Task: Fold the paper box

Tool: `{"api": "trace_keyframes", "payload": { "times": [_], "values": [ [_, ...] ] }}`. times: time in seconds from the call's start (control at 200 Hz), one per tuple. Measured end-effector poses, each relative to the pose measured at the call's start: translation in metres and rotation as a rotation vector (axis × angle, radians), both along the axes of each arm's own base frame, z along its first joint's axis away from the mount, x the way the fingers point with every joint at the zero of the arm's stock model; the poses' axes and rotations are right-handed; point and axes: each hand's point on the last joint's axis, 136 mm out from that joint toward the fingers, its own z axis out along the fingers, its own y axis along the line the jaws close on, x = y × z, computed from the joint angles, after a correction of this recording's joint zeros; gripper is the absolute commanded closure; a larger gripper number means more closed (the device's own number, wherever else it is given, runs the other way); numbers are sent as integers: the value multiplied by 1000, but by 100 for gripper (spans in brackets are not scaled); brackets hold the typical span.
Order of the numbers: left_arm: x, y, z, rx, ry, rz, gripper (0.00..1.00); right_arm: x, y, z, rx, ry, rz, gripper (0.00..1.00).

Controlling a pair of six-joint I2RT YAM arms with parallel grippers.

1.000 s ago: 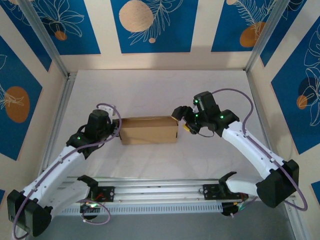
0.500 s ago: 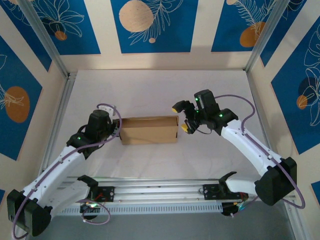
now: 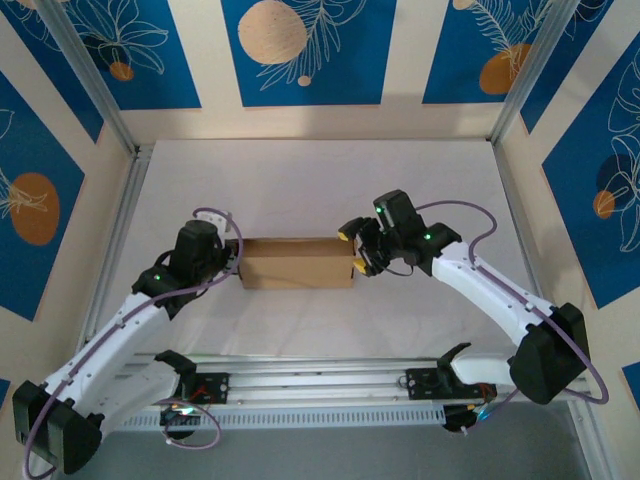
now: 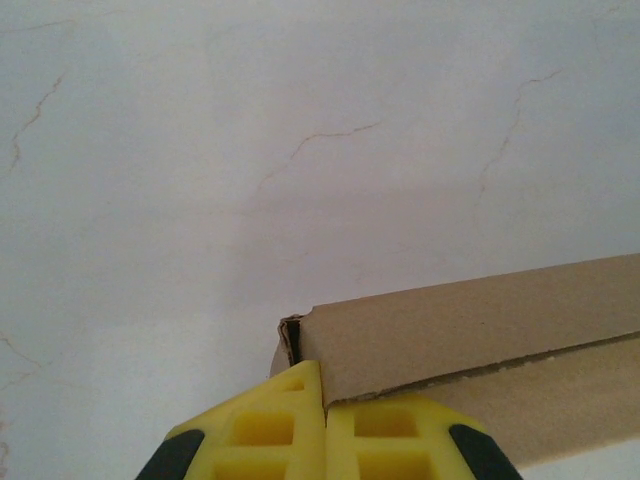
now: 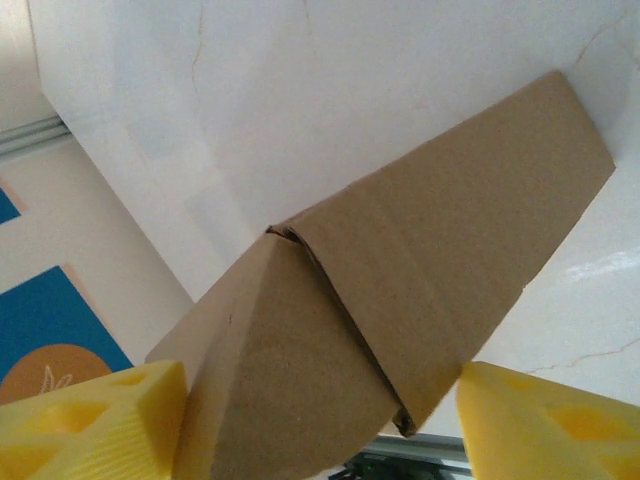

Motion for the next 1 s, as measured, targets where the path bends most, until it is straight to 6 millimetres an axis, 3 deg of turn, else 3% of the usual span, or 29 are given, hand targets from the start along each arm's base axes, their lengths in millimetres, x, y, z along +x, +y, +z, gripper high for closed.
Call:
{"api": "trace_keyframes", "payload": {
  "times": [0.125, 0.185, 0.35, 0.49, 0.61, 0.74, 0.845, 1.0],
  "values": [
    [-1, 2, -1, 7, 5, 5, 100, 2, 1, -2, -1, -14, -9, 49],
    [-2, 2, -1, 7, 5, 5, 87, 3, 1, -3, -3, -19, -13, 52],
    [-12, 5, -9, 13, 53, 1, 68, 3, 3, -7, -5, -28, -8, 57],
    [-20, 2, -7, -14, 66, -22, 45, 3, 3, -7, -9, -30, -11, 59],
    [-28, -2, -7, -40, 88, -44, 35, 3, 4, -9, -12, -28, -13, 59],
    [-37, -4, -6, -57, 107, -71, 32, 5, 4, -8, -18, -26, -15, 59],
    [-39, -5, 9, -67, 97, -78, 30, 7, 5, -8, -23, -25, -18, 59],
    [-28, -5, 57, -104, 1, -58, 24, 9, 5, -8, -29, -26, -18, 59]
  ]
}}
